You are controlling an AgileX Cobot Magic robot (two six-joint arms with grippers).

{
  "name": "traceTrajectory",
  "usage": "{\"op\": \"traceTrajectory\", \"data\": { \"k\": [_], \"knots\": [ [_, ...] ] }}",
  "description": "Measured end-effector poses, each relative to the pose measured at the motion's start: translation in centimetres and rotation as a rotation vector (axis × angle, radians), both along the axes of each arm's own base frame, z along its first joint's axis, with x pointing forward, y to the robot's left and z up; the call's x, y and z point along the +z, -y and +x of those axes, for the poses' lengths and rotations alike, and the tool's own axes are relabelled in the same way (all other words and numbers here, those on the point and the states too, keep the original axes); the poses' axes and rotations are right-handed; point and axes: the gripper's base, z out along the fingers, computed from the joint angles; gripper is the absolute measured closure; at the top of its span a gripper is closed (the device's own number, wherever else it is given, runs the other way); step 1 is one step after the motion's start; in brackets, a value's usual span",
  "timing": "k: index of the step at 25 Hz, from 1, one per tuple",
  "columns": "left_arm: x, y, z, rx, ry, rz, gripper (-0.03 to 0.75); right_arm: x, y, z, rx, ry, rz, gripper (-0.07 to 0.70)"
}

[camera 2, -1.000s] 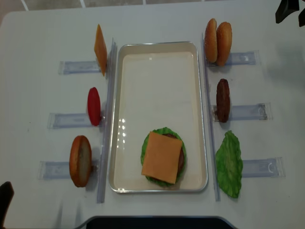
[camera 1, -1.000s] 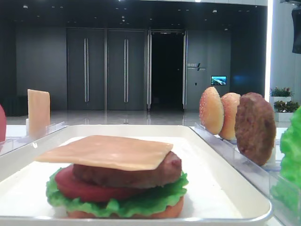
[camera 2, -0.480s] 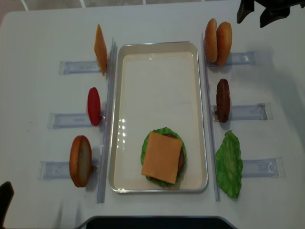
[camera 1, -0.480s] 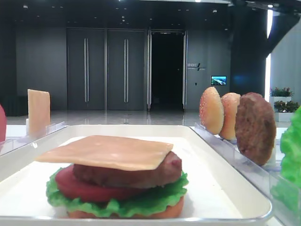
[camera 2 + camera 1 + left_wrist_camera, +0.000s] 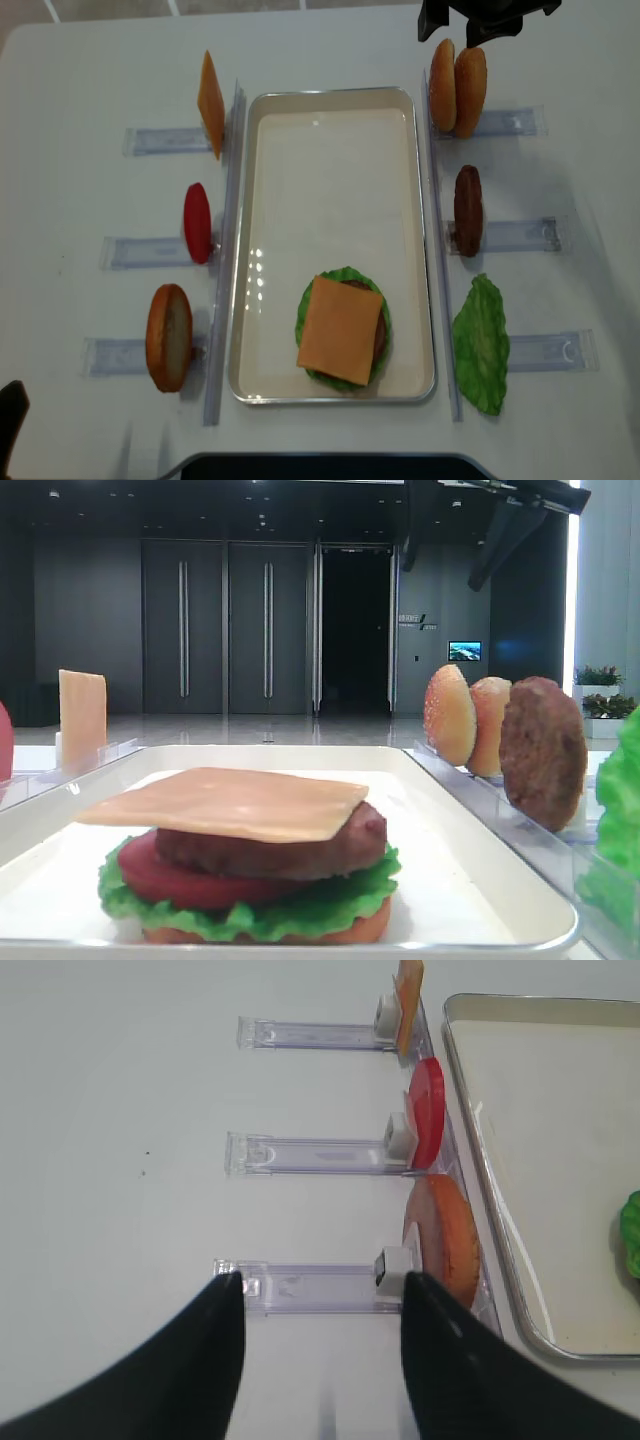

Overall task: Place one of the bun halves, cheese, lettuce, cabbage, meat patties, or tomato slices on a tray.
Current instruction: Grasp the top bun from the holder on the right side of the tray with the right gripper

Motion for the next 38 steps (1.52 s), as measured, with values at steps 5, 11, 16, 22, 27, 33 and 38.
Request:
{"op": "traceTrajectory", "data": {
  "k": [5,11,16,22,27,33,38],
  "knots": [
    [0.0,0.0,0.0,0.0,0.0,0.0,0.324,-1.0,-0.1,0.6,0.019,0.003,-0.033,0.171],
    [0.0,0.0,0.0,0.0,0.0,0.0,0.324,-2.7,-0.5,1.6,0.037,0.011,-0.044,0.171],
    [0.0,0.0,0.0,0.0,0.0,0.0,0.324,-3.7,-0.7,2.2,0.047,0.016,-0.05,0.171],
    [0.0,0.0,0.0,0.0,0.0,0.0,0.324,-4.8,-0.8,2.8,0.058,0.011,-0.065,0.171],
    [0.0,0.0,0.0,0.0,0.0,0.0,0.324,-5.5,-0.6,3.1,0.058,0.005,-0.084,0.171],
    [0.0,0.0,0.0,0.0,0.0,0.0,0.324,-6.3,-0.3,3.5,0.059,-0.004,-0.1,0.171],
    [0.0,0.0,0.0,0.0,0.0,0.0,0.324,-7.2,-0.3,3.9,0.065,-0.015,-0.11,0.171]
  ]
}}
